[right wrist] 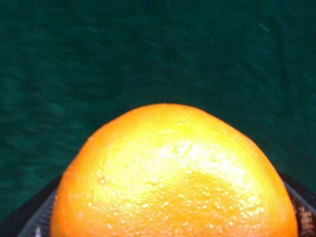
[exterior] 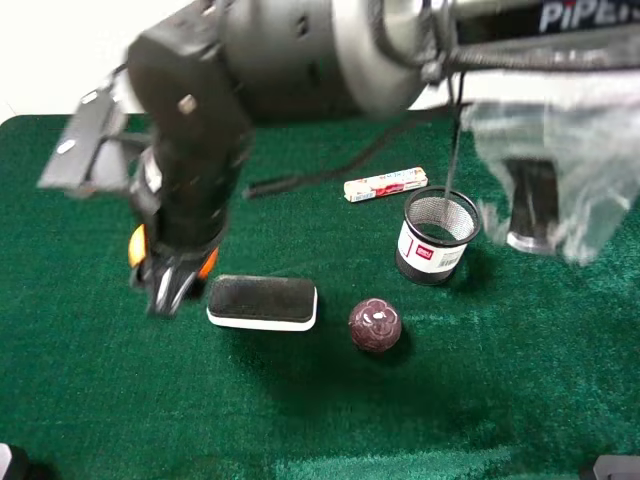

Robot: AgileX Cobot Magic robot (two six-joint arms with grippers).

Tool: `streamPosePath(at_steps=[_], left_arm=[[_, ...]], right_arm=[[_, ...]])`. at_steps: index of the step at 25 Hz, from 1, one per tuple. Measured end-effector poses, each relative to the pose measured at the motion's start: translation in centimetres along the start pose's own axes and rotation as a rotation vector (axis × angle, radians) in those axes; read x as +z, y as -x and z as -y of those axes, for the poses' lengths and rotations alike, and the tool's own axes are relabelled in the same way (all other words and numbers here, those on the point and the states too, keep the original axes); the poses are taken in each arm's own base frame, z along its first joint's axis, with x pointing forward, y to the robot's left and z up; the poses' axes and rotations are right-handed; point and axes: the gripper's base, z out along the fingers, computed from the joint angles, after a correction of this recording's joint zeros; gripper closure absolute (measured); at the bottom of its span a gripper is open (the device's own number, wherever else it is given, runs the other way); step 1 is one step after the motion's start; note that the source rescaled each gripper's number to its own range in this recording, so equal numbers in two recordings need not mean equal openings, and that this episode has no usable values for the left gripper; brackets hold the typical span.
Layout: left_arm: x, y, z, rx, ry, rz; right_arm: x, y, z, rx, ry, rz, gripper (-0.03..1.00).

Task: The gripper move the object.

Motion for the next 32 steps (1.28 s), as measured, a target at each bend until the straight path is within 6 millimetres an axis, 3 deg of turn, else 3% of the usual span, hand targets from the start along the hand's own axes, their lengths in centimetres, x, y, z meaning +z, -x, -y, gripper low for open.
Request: streamPosePath(at_steps=[8,12,32], left_arm=[[0.0,0.0,0.0,0.0,0.0,0.0],[0.0,0.0,0.0,0.0,0.0,0.0],[0.0,0.0,0.0,0.0,0.0,0.0]], right_arm=[[0.9,1.7,-6.0,-0.102,0.078,0.021,0.97],[2.3,1.8,-7.9,-0.135,0.102,0.004,0.97],[8.7,0.4,-9.0,-0.126,0.115,-0.022,0.97]])
